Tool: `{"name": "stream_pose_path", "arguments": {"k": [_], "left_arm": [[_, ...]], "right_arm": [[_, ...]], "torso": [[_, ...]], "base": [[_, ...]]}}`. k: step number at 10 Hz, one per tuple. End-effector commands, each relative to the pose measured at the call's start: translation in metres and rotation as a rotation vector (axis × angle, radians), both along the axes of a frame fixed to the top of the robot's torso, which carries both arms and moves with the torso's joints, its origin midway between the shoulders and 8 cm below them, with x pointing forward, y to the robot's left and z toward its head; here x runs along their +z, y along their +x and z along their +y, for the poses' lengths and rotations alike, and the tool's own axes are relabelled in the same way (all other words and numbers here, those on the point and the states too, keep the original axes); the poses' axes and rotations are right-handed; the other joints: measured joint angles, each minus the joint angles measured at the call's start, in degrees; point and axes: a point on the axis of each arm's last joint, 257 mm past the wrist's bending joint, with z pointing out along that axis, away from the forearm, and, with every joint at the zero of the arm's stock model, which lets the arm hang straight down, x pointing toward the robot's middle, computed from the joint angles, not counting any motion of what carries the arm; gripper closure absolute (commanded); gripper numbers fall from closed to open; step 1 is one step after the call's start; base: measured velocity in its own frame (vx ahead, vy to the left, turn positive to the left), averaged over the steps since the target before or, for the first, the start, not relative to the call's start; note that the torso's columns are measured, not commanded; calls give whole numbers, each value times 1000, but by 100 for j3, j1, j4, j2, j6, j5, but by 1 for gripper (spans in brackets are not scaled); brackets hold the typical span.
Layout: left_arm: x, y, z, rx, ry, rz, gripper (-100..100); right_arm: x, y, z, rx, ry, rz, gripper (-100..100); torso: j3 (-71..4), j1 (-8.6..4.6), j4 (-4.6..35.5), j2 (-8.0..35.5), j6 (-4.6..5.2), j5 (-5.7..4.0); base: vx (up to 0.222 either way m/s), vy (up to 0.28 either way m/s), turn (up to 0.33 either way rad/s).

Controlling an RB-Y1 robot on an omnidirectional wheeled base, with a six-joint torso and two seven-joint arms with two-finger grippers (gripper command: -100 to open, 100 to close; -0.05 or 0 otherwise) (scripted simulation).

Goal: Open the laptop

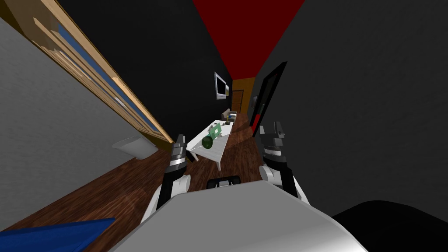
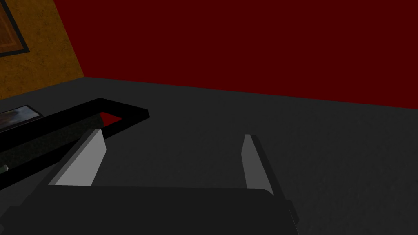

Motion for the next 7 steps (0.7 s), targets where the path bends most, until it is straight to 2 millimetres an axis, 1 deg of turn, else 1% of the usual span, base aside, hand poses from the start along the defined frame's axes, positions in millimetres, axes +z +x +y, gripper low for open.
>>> {"name": "stream_pose_path", "arguments": {"k": [1, 2, 3, 4, 7], "left_arm": [[0, 0, 0, 0, 0, 0, 0], [0, 0, 0, 0, 0, 0, 0], [-3, 2, -2, -16, 35, 13, -100], [-6, 3, -2, -26, 57, 23, -100], [-17, 9, 3, -41, 107, 61, -100]], "right_arm": [[0, 0, 0, 0, 0, 0, 0], [0, 0, 0, 0, 0, 0, 0], [0, 0, 0, 0, 0, 0, 0], [0, 0, 0, 0, 0, 0, 0], [0, 0, 0, 0, 0, 1, 0]], "torso": [[-846, 0, 423, 423, 0, 0], [-1692, 0, 846, 846, 0, 0], [-2538, 0, 1269, 1269, 0, 0], [-2933, -5, 1457, 1462, 0, -1], [-3076, -10, 1534, 1531, 0, -3]], "base": [[0, 0, 0], [0, 0, 0], [8, -21, -12], [9, -49, -14], [14, -81, -19]]}}
